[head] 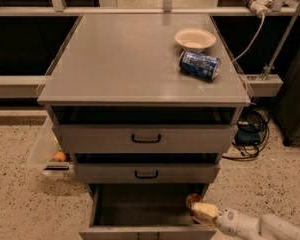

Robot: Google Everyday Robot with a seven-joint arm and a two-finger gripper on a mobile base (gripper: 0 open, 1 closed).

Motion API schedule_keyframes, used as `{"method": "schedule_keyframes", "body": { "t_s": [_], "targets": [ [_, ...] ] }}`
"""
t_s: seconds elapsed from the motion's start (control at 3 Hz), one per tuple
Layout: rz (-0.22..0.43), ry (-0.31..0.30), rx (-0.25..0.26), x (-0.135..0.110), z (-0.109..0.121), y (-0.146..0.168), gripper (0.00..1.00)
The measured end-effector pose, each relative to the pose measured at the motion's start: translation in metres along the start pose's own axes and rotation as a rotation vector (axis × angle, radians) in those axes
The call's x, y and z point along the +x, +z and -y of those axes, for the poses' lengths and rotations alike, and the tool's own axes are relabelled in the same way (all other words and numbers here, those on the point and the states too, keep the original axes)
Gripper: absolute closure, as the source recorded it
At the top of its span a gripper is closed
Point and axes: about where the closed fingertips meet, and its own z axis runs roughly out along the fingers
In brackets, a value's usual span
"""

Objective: Place coke can into bottom drawer

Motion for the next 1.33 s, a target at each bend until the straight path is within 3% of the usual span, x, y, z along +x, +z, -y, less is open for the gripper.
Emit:
{"method": "schedule_keyframes", "body": {
  "t_s": [0.33,1.0,1.33],
  "targets": [
    [-0.016,0.083,0.033,-0.016,0.053,0.020,1.00],
    [-0.002,0.079,0.030,-0.017,0.050,0.017,1.00],
    [-0.040,0.127,0.041,-0.023,0.068,0.042,1.00]
  ]
}}
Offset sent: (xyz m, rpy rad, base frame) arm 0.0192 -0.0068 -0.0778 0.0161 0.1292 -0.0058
